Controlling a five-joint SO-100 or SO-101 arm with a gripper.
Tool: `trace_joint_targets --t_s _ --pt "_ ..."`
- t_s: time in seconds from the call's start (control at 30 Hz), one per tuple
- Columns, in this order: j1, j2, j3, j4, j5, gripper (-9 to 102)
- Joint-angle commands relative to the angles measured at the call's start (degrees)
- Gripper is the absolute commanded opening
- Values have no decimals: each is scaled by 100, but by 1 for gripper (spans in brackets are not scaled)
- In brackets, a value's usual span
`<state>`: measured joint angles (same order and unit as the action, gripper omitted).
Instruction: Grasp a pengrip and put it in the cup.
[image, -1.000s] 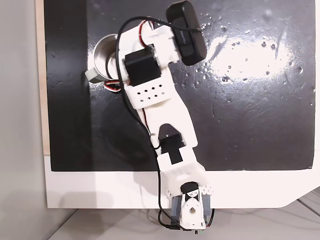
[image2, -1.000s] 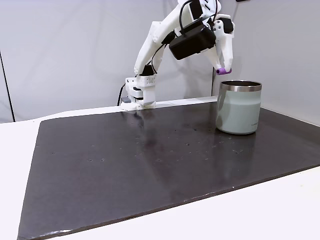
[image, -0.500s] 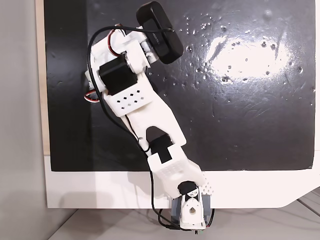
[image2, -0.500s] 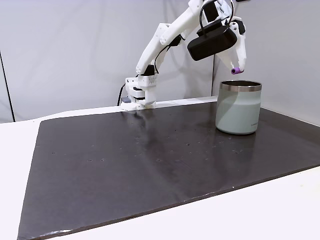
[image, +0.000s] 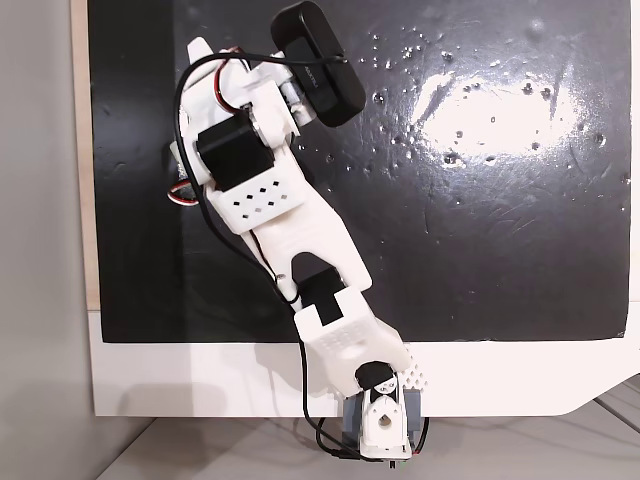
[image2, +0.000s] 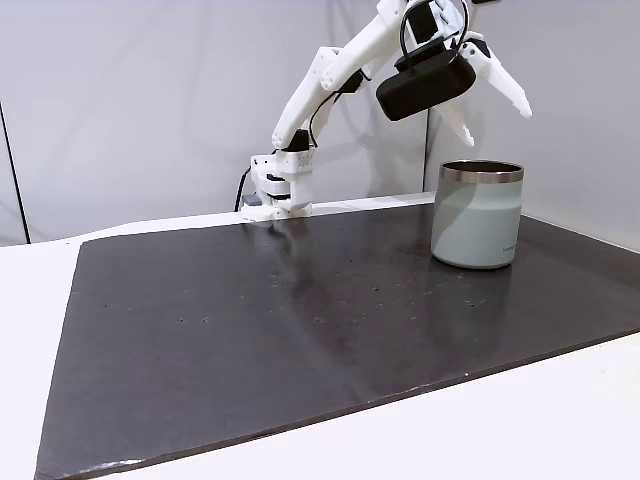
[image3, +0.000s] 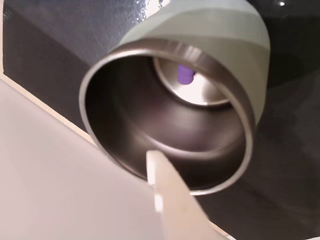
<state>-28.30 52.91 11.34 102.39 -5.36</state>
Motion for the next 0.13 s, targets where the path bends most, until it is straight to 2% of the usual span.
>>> trace_joint_targets --t_s 0.0,0.1 --pt "79 35 -316 -70 -53 31" --pt "88 35 -316 -70 -53 31"
